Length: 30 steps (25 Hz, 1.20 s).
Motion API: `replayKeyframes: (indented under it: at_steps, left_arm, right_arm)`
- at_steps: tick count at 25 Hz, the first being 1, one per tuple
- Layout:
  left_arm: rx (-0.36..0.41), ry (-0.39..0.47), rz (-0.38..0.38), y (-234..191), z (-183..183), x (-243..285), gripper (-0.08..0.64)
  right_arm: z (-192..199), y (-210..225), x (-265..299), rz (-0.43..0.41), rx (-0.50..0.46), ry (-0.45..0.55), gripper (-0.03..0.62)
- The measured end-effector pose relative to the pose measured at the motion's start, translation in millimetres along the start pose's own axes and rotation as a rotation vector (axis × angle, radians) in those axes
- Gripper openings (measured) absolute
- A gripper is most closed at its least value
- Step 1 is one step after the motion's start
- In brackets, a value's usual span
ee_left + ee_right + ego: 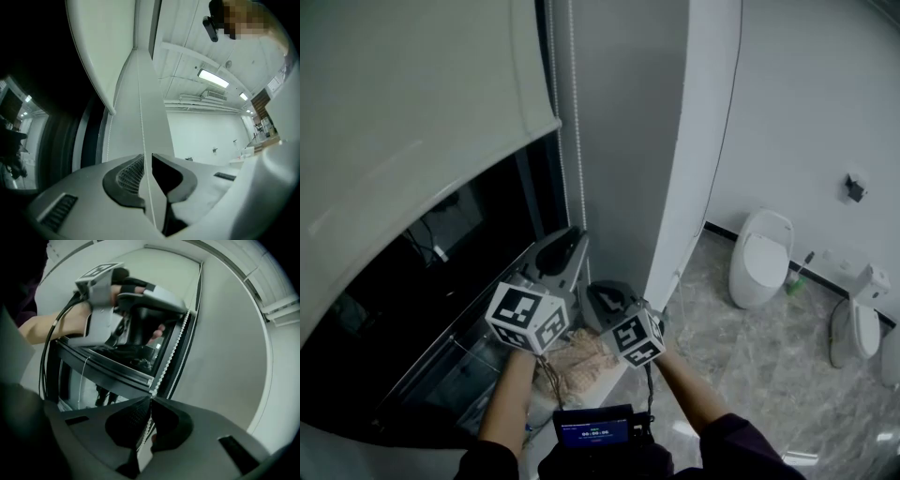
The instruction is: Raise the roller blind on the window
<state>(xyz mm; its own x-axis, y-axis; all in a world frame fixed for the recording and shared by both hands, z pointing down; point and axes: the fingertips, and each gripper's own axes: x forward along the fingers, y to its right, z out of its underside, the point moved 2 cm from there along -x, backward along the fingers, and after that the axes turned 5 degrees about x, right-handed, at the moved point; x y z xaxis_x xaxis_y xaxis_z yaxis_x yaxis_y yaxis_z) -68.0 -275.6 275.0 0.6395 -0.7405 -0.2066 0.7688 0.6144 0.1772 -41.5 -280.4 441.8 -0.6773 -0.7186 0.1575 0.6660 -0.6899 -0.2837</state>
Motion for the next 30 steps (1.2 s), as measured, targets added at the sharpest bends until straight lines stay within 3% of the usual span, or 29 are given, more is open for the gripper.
replayKeyframes:
  at_steps: [6,10,14,18,23,27,30]
  left_arm:
    - [0.023,0.014,-0.015,-2.2,-10.5,11.1,0.012]
    - [0.026,-0.007,-0.022,3.3,-7.1,7.9,0.011]
    - [0.036,-0.034,-0.024,9.0,9.7,3.4,0.011]
    - [0.055,-0.069,-0.030,10.0,33.4,-3.2,0.011]
    - [-0.011,-0.180,-0.035,7.4,99.4,-11.3,0.011]
    - [-0.059,-0.265,-0.021,15.0,149.7,-19.5,0.011]
    - [-0.076,-0.289,-0.011,20.2,164.6,-21.5,0.011]
  right_arm:
    - [44.8,-40.8,-0.4,-0.062,0.031,-0.049,0.017]
    - [54.0,-47.4,-5.5,-0.063,0.065,-0.070,0.017]
    - [70.9,-44.8,-5.8,-0.072,0.129,-0.121,0.017]
    - [76.7,-41.5,-7.3,-0.133,0.209,-0.167,0.018]
    - [24.8,-4.3,-18.3,-0.098,0.284,-0.038,0.020]
    - [-49.6,23.3,-26.8,-0.099,0.301,0.124,0.036]
    - [-107.3,42.8,-30.5,-0.096,0.301,0.236,0.058]
